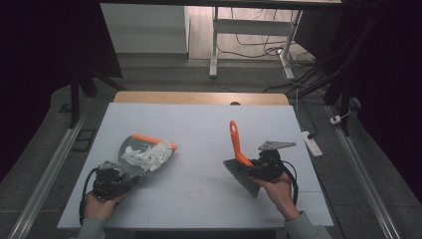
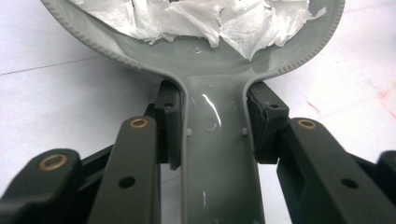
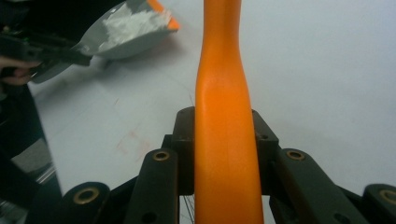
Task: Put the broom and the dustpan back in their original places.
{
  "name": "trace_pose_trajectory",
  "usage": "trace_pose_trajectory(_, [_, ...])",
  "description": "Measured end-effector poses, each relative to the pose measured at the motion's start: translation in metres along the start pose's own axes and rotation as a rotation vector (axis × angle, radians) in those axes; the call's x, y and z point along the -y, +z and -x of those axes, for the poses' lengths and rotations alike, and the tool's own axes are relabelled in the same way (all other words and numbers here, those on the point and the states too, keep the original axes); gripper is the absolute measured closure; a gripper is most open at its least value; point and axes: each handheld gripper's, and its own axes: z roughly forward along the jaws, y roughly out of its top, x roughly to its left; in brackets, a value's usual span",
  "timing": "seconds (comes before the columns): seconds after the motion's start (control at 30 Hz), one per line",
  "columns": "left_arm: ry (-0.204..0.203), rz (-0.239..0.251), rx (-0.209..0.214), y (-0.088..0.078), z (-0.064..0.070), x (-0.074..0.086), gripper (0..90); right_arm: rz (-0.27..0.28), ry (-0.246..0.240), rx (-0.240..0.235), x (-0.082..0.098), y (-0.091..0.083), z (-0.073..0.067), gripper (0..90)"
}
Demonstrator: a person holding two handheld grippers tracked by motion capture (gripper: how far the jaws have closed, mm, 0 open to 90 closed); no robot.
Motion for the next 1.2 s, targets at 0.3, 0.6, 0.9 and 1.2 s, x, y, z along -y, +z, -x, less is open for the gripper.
trace_pose_trajectory(0.3, [-0.064,0.014,-0.077,0.015,0.006,-0.009,61.8,-0.056,0.073,-0.066,0.012,0.001,0.012,70.4])
trace_pose_trajectory(0.6, [-0.14,0.01,-0.097,0.031,0.001,-0.015,61.7,-0.132,0.162,-0.02,0.023,0.01,0.035,70.3])
trace_pose_trajectory(0.9, [-0.155,0.005,-0.124,0.037,-0.003,-0.018,61.4,-0.159,0.227,0.037,0.028,0.019,0.064,67.4])
trace_pose_trajectory(1.2, [-0.148,0.02,-0.126,0.037,-0.002,-0.017,50.4,-0.208,0.137,0.155,0.027,0.021,0.073,48.6])
